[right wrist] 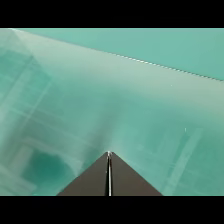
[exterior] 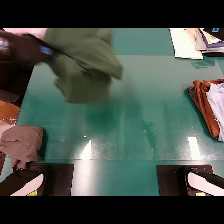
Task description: Fold the shirts.
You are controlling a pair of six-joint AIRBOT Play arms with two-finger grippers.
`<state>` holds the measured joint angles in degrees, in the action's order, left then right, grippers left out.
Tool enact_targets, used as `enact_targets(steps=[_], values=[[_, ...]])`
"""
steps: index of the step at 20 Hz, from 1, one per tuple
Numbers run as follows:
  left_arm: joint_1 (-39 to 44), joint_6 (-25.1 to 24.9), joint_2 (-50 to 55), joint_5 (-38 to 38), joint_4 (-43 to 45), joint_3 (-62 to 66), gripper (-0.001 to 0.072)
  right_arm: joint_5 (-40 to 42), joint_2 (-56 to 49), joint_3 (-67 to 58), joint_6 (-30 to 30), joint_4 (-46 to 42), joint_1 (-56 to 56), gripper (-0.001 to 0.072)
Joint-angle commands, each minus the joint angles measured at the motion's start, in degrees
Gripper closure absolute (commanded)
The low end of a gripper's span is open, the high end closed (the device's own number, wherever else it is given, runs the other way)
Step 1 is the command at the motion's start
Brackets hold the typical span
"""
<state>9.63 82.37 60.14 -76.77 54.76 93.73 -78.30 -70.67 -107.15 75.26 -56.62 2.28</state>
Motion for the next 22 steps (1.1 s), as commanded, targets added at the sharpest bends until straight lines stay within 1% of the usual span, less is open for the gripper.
enact_targets(steps=[1,4,5,6,7,10,12,14,16,17,19,22], values=[[13.44,0.13,10.32,-0.28,4.02,0.15,0.0677,-0.66,0.04,-0.28,1.11,0.11,0.0,0.0698],[18.43,-0.52,19.91,-1.81,4.02,0.15,0.0673,-1.9,0.04,-0.28,2.32,0.09,0.0,0.0698],[18.84,-0.74,22.18,-2.8,4.0,0.15,0.0576,-2.67,0.04,-0.28,2.32,0.09,0.0,0.0697],[18.82,-0.74,23.96,-3.89,4.0,0.15,0.0219,-3.52,0.02,-0.28,2.32,0.07,0.0,0.0698],[18.34,-0.74,24.76,-4.61,4.07,0.15,0.0065,-4.42,0.04,-0.28,2.32,0.07,0.0,0.0698],[15.37,-3.48,24.59,-4.57,4.74,0.17,0.0065,-5.81,0.04,-0.28,2.32,0.04,0.0,0.0697],[12.9,-4.22,24.68,-2.56,7.93,0.09,0.0064,-6.71,0.04,-0.28,2.32,0.04,0.0,0.0698],[10.58,-4.81,24.74,3.39,10.82,-1.55,0.0065,-7.89,0.02,-0.28,2.32,0.04,0.0,0.0698],[7.85,-4.85,26.27,9.66,10.84,-4.13,0.0064,-8.31,0.02,-0.28,2.32,0.0,0.0,0.0697],[6.58,-5.33,28.09,10.36,10.8,-4.42,0.0064,-8.52,0.02,-0.28,2.32,0.0,0.0,0.0698],[4.98,-8.87,32.87,10.14,8.79,-4.39,0.0064,-9.38,0.02,-0.28,2.32,-0.02,0.0,0.0697],[5.09,-14.69,39.26,11.37,0.42,-4.39,0.0065,-9.55,-0.09,-0.17,2.32,-0.02,0.0,0.0698]])
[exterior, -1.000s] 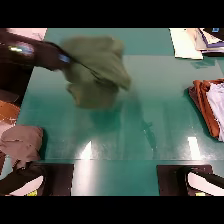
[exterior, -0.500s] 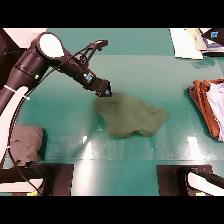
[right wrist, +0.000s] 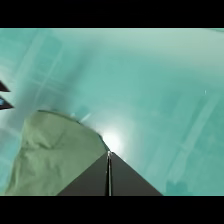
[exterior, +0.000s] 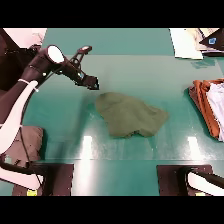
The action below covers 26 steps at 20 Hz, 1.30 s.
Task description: Fold the shirts.
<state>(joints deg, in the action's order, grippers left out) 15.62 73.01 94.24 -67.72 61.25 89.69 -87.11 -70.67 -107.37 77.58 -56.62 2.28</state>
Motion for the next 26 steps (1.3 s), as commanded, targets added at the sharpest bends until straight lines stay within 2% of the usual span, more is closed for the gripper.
enact_targets(steps=[1,3,7,8,9,10,13,15,18,19,20,21,23,26], values=[[-0.52,-7.04,6.58,2.56,-8.9,-0.35,0.0065,-1.11,-0.09,0.04,0.0,-0.07,0.0,0.0697],[0.5,-8.92,9.01,3.02,-11.56,-0.35,0.0065,-1.9,-0.13,0.04,0.0,-0.11,0.0,0.0697],[2.38,-8.92,10.47,5.57,-12.33,-0.35,0.0067,-2.56,-0.11,0.04,0.0,-0.11,0.0,0.0698],[2.38,-8.87,10.47,6.1,-12.48,-0.31,0.0256,-3.34,-0.11,0.04,0.02,-0.11,0.0,0.0698],[2.36,-8.81,10.47,5.92,-12.57,-0.13,0.0569,-4.2,-0.13,0.07,0.0,-0.15,0.0,0.0698],[1.97,-8.44,10.43,4.76,-12.44,0.57,0.0675,-5.16,-0.11,0.07,-0.02,-0.5,0.0,0.0698],[-0.61,-8.33,6.32,2.58,-11.91,1.73,0.0678,-8.02,1.11,3.93,0.17,-0.63,-0.02,0.0698],[-3.13,-8.33,0.39,2.51,-9.07,1.73,0.0678,-7.21,4.11,13.38,0.57,-0.72,-0.02,0.0698],[-5.73,-8.5,-6.97,-0.46,-3.91,1.73,0.0676,3.13,9.75,34.01,0.74,-1.84,-0.02,0.0696],[-6.03,-8.5,-8.59,-1.88,-2.71,1.73,0.0676,8.63,11.19,41.35,0.98,-1.7,-0.02,0.0636],[-6.03,-8.5,-9.66,-3.28,-2.23,1.73,0.0676,13.81,11.82,47.69,1.05,-0.7,0.07,0.0359],[-6.01,-8.5,-10.23,-4.68,-2.1,1.73,0.0676,18.91,11.74,53.44,1.03,1.57,0.11,0.0161],[-6.01,-8.46,-10.32,-5.99,-2.51,1.53,0.0676,27.56,8.48,61.83,0.46,8.15,0.24,0.0164],[-6.01,-8.33,-10.32,-5.75,-2.49,1.49,0.0676,32.79,-0.07,64.48,-5.2,18.16,0.68,0.0166]])
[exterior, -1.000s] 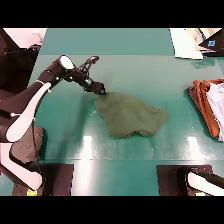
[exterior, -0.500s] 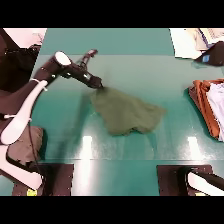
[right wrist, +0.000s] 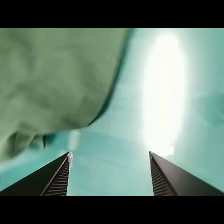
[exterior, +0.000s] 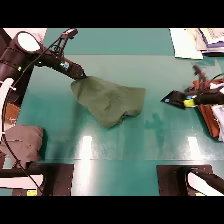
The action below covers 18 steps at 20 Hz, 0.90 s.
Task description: Fold the shirts.
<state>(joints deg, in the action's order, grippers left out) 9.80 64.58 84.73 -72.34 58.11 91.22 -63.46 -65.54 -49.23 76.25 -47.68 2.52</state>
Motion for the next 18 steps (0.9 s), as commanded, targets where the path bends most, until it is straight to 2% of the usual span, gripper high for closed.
enact_targets(steps=[1,9,10,11,13,14,15,18], values=[[-0.2,0.11,-0.81,-0.94,0.66,-0.04,0.0676,9.99,-8.41,5.51,-3.98,10.45,1.2,0.0166],[-0.2,0.11,-0.81,-1.2,0.68,-0.04,0.0676,11.1,-27.41,-11.08,-3.17,10.6,12.35,0.0167],[-0.2,0.13,-0.81,-1.75,0.68,-0.04,0.0676,10.97,-28.92,-12.96,-3.17,10.6,13.16,0.022],[-0.2,0.17,-0.81,-2.4,0.68,-0.04,0.0676,11.04,-30.14,-14.75,-3.19,10.58,13.94,0.0347],[-0.2,2.51,-0.81,-3.26,0.68,-0.04,0.0676,11.89,-31.47,-17.9,-3.23,10.1,15.04,0.0526],[-0.2,3.15,-0.9,-3.37,0.68,-0.04,0.0677,12.26,-31.52,-19.1,-3.56,9.94,15.39,0.0673],[-0.2,3.15,-1.31,-3.19,0.87,-0.04,0.0677,12.5,-31.23,-20.44,-4.42,10.01,15.45,0.0698],[-0.2,3.37,-5.53,-1.14,2.62,0.09,0.0677,11.65,-27.23,-24.85,-4.96,7.37,14.53,0.07]])
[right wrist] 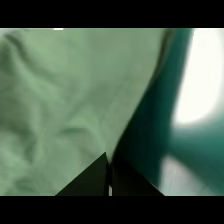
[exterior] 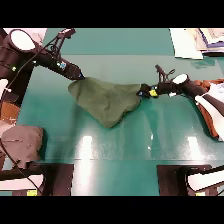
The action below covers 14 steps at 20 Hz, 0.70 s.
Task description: Fold the shirts.
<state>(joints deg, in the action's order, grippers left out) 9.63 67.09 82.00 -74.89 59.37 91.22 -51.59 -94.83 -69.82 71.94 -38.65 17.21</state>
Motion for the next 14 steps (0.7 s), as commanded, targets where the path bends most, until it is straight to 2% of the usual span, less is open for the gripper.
enact_targets(steps=[1,5,9,14], values=[[-0.02,1.62,-5.7,2.84,2.73,0.11,0.0677,-1.05,4.61,-6.4,-0.66,-3.17,-0.76,0.07],[-0.02,1.95,-20.44,7.1,4.72,0.11,0.0677,-9.46,17.35,-16.22,-0.63,-5.07,-4.04,0.07],[-0.02,3.61,-32.65,6.21,4.59,3.1,0.0677,-17.62,28.22,-25.07,-0.39,-5.09,-7.26,0.07],[-0.02,7.61,-34.62,0.26,4.52,6.25,0.0677,-22.47,35.82,-27.26,1.29,-5.35,-9.92,0.07]])
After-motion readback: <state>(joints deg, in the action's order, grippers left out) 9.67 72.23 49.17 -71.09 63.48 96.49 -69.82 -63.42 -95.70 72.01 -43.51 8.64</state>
